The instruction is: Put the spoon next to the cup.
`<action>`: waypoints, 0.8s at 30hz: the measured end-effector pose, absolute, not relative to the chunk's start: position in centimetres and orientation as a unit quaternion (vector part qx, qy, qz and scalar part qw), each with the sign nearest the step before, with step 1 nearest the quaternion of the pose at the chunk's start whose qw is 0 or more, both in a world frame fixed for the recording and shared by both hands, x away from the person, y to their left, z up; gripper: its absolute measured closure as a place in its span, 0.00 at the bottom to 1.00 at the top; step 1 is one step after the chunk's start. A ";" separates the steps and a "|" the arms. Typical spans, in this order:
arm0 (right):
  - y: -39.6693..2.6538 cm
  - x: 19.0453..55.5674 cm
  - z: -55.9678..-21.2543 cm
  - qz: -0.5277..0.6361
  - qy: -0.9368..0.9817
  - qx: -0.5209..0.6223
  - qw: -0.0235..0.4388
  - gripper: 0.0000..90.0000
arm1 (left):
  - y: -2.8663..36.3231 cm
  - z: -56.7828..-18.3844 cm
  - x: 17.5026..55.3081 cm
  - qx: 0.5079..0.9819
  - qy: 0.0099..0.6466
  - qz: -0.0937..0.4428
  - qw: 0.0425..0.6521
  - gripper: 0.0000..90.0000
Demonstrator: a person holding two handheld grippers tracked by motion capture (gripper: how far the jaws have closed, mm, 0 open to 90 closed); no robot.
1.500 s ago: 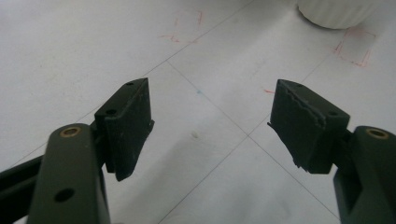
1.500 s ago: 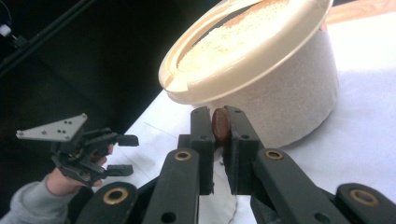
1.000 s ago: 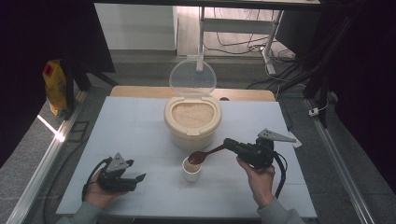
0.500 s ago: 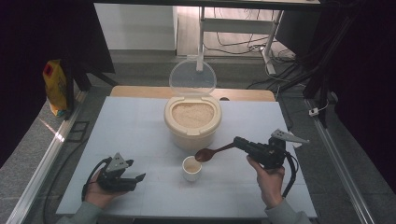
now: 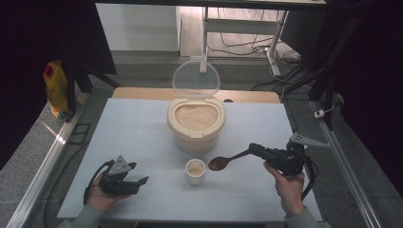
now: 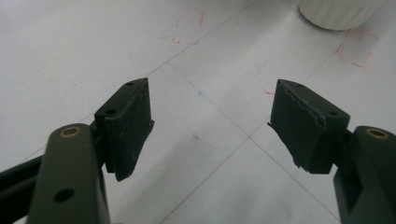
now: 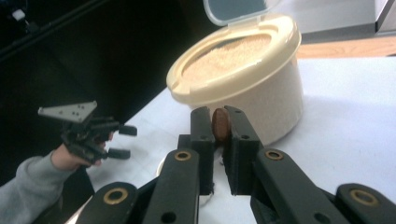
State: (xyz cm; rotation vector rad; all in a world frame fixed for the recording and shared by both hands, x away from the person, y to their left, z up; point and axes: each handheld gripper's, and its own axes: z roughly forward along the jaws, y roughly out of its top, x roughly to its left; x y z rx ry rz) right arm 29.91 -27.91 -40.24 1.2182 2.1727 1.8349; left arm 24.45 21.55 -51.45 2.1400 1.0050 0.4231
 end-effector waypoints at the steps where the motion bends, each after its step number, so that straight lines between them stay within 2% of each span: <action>1: -28.0 29.9 -40.2 0.590 0.705 0.393 0.020 0.92 | 21.5 -51.5 24.5 0.831 0.390 0.164 0.361 0.32; 13: -25.8 30.4 -41.9 0.527 0.759 0.376 -0.068 0.92 | 21.5 -51.5 24.6 0.833 0.389 0.163 0.359 0.32; 24: -23.6 31.0 -44.0 0.483 0.786 0.369 -0.116 0.92 | 21.5 -51.5 24.6 0.833 0.389 0.162 0.358 0.32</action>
